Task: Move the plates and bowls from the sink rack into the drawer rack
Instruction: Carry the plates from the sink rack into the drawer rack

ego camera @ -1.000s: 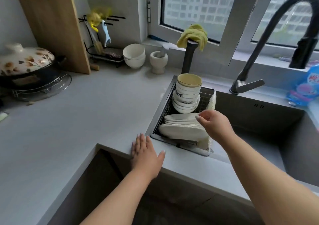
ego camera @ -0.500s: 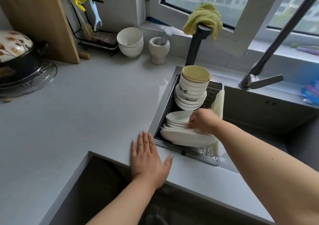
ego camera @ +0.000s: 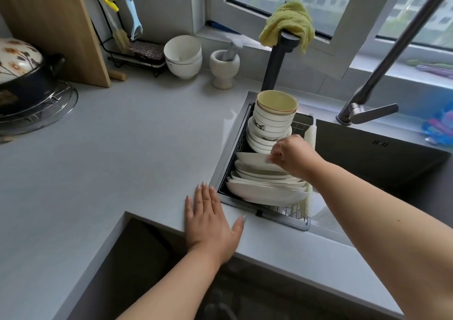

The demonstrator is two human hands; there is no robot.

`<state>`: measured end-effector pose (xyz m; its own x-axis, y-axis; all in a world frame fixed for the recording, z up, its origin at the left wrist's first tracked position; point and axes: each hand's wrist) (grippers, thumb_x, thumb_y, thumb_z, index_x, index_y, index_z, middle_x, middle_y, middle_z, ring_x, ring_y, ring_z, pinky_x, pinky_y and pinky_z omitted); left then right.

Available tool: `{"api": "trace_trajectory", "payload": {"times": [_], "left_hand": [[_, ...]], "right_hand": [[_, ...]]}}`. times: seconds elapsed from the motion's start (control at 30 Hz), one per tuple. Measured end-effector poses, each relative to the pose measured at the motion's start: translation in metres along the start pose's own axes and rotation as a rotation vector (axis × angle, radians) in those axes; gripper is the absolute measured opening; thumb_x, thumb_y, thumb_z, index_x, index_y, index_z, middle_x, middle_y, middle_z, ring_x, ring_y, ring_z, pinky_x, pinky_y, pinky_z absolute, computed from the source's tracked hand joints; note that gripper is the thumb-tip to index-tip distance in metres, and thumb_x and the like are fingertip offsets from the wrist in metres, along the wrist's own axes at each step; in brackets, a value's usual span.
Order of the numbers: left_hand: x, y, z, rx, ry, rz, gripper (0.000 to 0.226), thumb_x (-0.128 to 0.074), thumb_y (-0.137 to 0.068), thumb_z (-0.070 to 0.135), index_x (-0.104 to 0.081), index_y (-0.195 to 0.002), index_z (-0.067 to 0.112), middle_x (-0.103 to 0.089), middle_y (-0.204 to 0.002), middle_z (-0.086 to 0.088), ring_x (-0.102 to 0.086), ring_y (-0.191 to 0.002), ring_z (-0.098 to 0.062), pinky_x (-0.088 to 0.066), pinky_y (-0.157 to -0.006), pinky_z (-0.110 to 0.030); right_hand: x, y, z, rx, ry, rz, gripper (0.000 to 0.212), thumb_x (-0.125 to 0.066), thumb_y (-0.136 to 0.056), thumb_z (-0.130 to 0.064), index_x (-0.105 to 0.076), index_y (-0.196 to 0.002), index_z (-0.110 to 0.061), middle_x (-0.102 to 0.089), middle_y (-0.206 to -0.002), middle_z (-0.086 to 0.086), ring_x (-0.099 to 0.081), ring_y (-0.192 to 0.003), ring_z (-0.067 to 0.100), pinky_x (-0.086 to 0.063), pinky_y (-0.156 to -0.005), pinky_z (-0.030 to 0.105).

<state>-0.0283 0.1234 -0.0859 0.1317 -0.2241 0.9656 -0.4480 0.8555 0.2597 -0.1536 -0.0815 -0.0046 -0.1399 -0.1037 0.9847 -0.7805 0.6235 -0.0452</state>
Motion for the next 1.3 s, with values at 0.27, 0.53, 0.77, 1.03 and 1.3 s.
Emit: {"api": "trace_trajectory", "payload": {"times": [0.27,0.53,0.77,1.03,1.3], "left_hand": [[-0.001,0.001,-0.001,0.004,0.016,0.010,0.094,-0.005,-0.088,0.073,0.026,-0.142,0.003,0.025,-0.156,-0.015,0.025,-0.144,-0.027,0.009,-0.119,-0.048],[0.036,0.014,-0.018,0.109,0.999,0.131,0.063,-0.032,-0.100,0.048,-0.026,-0.150,0.011,-0.029,-0.156,-0.011,-0.026,-0.143,-0.025,-0.022,-0.117,-0.038],[0.105,0.091,-0.014,0.219,2.225,-0.133,0.059,-0.038,-0.097,0.057,-0.051,-0.123,0.005,-0.067,-0.108,-0.026,-0.069,-0.093,-0.037,-0.060,-0.074,-0.045],[0.084,0.221,-0.018,0.392,2.186,0.089,0.036,-0.031,-0.087,0.008,-0.059,-0.109,0.007,-0.069,-0.094,-0.019,-0.066,-0.083,-0.034,-0.060,-0.055,-0.041],[0.053,0.343,-0.035,0.584,2.110,0.342,0.024,-0.038,-0.101,0.026,-0.060,-0.096,0.016,-0.068,-0.093,-0.014,-0.065,-0.086,-0.032,-0.057,-0.067,-0.046]], "right_hand": [[0.035,0.017,-0.003,0.103,0.050,0.221,0.036,-0.069,-0.085,-0.028,-0.066,-0.065,0.002,-0.061,-0.059,0.013,-0.055,-0.059,0.034,-0.032,-0.061,0.027],[0.083,0.069,-0.051,0.297,0.032,0.454,0.031,-0.063,-0.085,-0.037,-0.067,-0.067,-0.012,-0.057,-0.062,-0.004,-0.058,-0.064,0.024,-0.038,-0.081,0.028],[0.096,0.141,-0.120,0.516,0.122,0.476,0.024,-0.061,-0.080,-0.032,-0.072,-0.071,-0.013,-0.068,-0.072,0.002,-0.067,-0.072,0.026,-0.048,-0.085,0.033],[0.073,0.231,-0.159,0.597,-0.219,0.338,0.043,-0.048,-0.088,-0.049,-0.071,-0.074,-0.016,-0.063,-0.071,-0.004,-0.055,-0.072,0.015,-0.040,-0.074,0.027],[0.044,0.286,-0.202,0.075,-0.537,0.274,0.037,-0.056,-0.089,-0.044,-0.062,-0.113,-0.017,-0.056,-0.110,0.001,-0.048,-0.111,0.019,-0.040,-0.096,0.035]]}}
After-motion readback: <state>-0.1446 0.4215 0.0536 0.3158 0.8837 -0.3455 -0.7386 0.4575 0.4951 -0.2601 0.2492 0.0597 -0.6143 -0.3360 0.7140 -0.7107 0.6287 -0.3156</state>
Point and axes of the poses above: each hand's wrist, its own y-axis away from the middle knuckle, its own x-axis out of the back of the hand, z = x × y
